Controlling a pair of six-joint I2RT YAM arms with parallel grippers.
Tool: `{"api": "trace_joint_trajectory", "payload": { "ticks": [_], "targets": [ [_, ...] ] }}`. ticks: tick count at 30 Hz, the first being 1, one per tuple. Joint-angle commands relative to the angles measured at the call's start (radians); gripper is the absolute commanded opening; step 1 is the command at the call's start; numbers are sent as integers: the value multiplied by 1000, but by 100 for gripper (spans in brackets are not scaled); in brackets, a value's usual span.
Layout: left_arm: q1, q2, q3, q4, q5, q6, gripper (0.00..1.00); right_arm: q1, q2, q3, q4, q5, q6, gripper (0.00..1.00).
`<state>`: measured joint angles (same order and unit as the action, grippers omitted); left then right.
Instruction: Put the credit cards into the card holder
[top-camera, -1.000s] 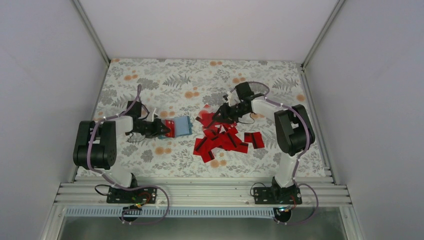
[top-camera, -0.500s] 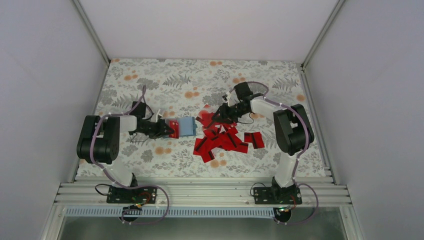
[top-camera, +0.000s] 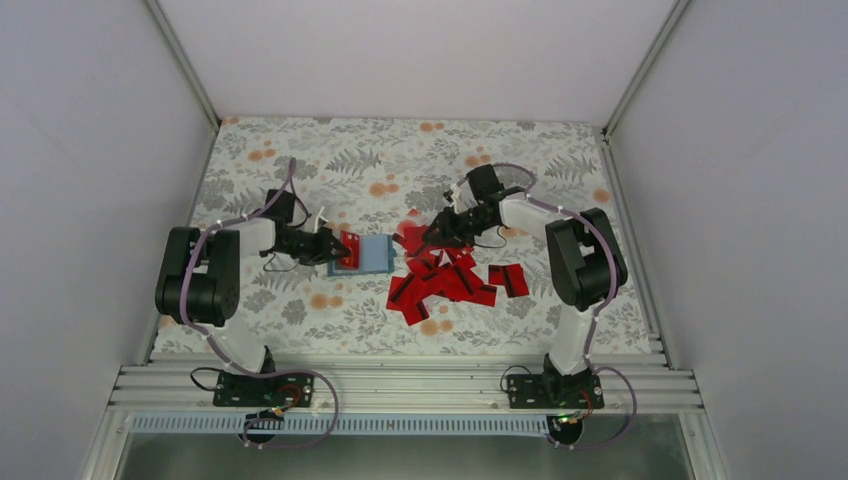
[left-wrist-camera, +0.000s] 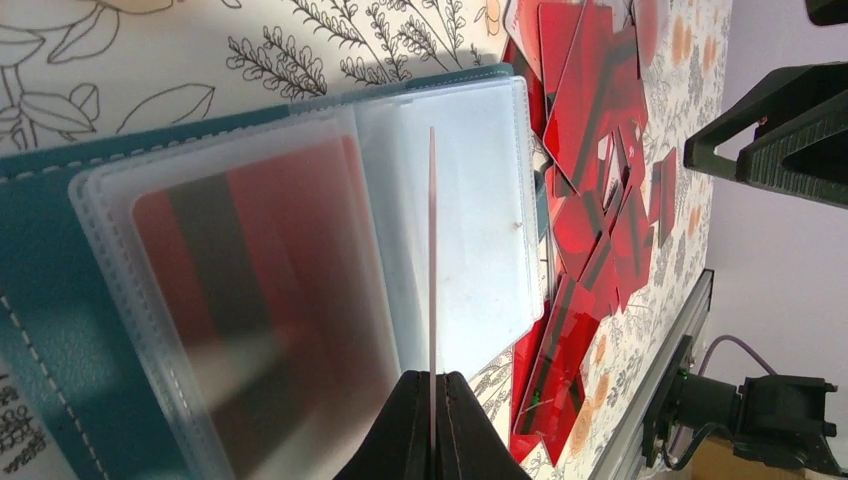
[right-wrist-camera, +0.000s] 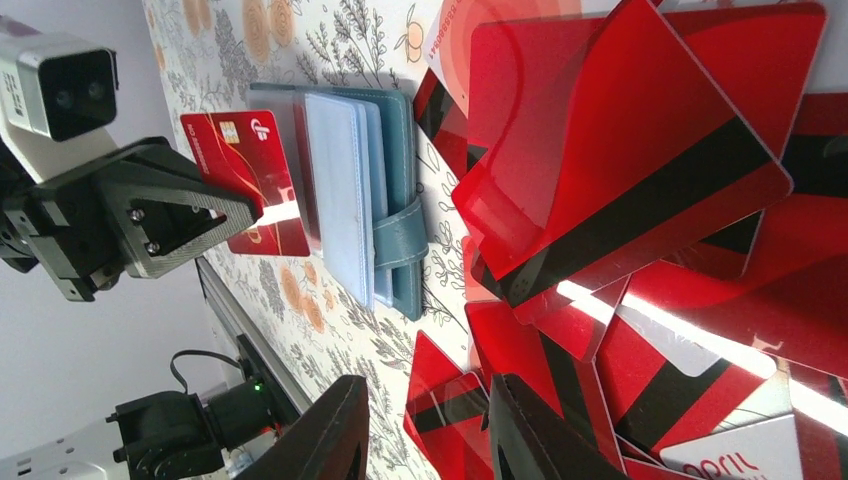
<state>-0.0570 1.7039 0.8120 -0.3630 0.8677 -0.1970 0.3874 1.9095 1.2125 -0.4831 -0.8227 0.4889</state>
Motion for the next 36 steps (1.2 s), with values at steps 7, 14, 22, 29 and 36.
{"api": "trace_joint_trajectory", "payload": {
  "ticks": [7,14,22,29,36],
  "targets": [
    [4,83,72,-120,49,89,2,35,51,33,4,-8,0,32],
    [-1,109,85,-146,49,106,2,36,75,56,-14,-11,-16,32],
    [-13,134,100,-146,62,104,2,36,90,61,-22,-19,-31,32],
    [-24,156,141,-162,67,103,2,37,111,79,-30,-33,-42,32],
    [-33,150,169,-195,61,106,2,69,149,103,-35,-47,-49,32]
  ]
}}
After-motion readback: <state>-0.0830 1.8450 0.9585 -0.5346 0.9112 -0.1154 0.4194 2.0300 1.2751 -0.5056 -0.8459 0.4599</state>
